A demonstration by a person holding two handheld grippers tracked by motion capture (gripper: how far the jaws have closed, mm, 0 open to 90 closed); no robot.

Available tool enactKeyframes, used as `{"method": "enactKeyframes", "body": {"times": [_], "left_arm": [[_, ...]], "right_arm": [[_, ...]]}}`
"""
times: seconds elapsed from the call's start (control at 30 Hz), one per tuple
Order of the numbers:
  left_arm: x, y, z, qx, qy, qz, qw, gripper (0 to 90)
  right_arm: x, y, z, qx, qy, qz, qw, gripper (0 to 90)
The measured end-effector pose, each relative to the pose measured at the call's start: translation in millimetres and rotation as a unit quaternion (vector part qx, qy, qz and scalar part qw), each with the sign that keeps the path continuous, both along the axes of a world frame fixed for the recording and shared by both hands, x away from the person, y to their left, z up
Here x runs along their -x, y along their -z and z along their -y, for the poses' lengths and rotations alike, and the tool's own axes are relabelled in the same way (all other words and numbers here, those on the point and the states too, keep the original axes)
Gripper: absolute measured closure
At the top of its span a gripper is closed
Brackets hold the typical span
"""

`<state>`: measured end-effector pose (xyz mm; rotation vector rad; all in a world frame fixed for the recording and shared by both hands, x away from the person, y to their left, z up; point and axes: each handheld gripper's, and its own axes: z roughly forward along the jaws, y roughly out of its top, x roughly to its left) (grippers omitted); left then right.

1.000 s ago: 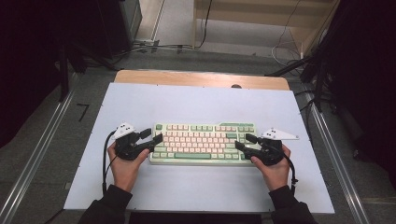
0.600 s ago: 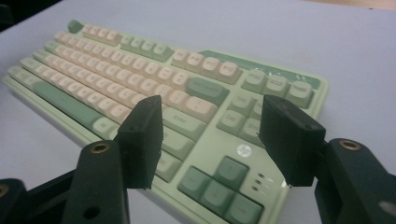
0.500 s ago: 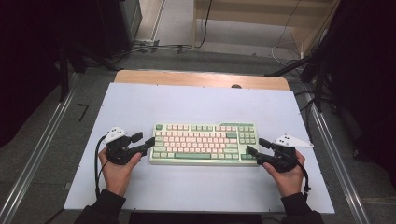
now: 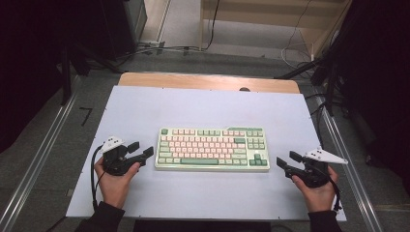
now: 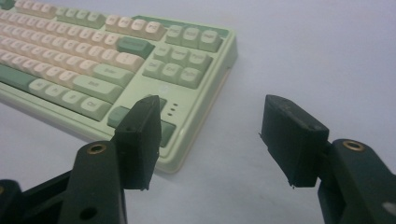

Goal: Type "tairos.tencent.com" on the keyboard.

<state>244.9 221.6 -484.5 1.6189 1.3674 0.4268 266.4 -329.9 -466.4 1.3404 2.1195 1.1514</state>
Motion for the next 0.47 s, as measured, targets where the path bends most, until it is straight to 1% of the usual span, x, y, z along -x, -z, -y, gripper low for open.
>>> {"method": "enactKeyframes", "body": {"times": [0.2, 0.33, 0.4, 0.47], "left_arm": [[-0.7, 3.4, -6.6, -0.009, -0.013, -0.011, 0.9998, 35.1], [-2.7, 6.3, -10.4, -0.009, -0.020, -0.018, 0.9996, 35.3], [-4.0, 8.1, -12.7, -0.001, -0.027, -0.021, 0.9994, 35.2], [-5.2, 9.7, -16.4, 0.027, -0.032, -0.022, 0.9989, 35.4]], "right_arm": [[4.9, 1.8, 12.8, 0.006, 0.019, -0.002, 0.9998, 36.5], [7.6, 3.6, 20.4, 0.009, 0.033, -0.008, 0.9994, 36.5], [8.4, 4.0, 23.5, 0.008, 0.038, -0.009, 0.9992, 36.5], [8.5, 4.3, 25.9, 0.007, 0.043, -0.009, 0.9990, 36.5]]}}
